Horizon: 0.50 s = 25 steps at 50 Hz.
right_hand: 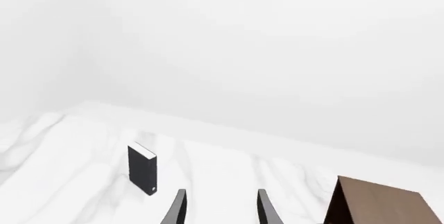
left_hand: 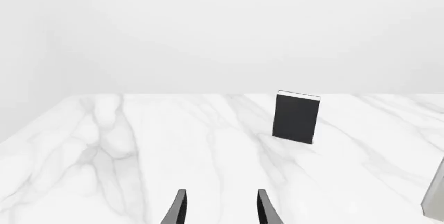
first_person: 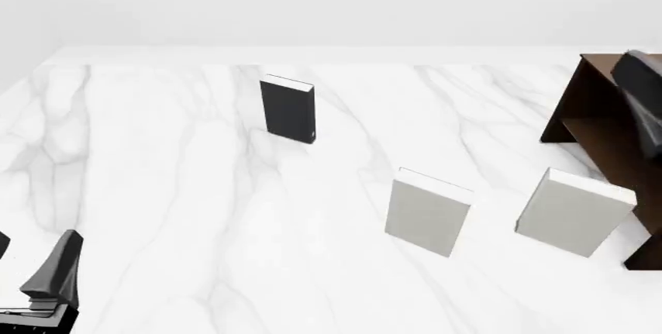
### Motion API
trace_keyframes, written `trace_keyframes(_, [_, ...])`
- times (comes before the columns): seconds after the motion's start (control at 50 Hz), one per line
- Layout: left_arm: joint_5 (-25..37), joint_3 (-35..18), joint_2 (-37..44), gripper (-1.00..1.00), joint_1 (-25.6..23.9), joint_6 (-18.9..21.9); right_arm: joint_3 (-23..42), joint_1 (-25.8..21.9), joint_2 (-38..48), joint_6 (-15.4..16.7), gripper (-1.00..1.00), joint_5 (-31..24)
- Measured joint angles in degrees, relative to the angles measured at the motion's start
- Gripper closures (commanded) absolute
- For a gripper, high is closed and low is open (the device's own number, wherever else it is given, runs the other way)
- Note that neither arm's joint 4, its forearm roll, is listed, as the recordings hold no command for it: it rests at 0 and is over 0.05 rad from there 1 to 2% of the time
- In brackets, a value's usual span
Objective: Pick up the book on the left and place it on top of the shelf.
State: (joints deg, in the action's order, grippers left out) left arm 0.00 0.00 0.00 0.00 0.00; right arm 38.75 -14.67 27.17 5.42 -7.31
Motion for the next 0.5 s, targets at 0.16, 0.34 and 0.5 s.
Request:
trace_keyframes(0.16, [0.00,0.00,0.00,-1.00,0.00,0.00,5.19,-2.58,7.18,2.12,-1.00,0.95])
trace_keyframes(0.34, [0.00,0.00,0.00,-1.00,0.00,0.00,9.56,-5.24,14.40,4.21,-1.00,1.80])
trace_keyframes(0.5, [0.00,0.00,0.00,-1.00,0.00,0.00,13.09,-7.36,20.26,6.09,-1.00,2.02])
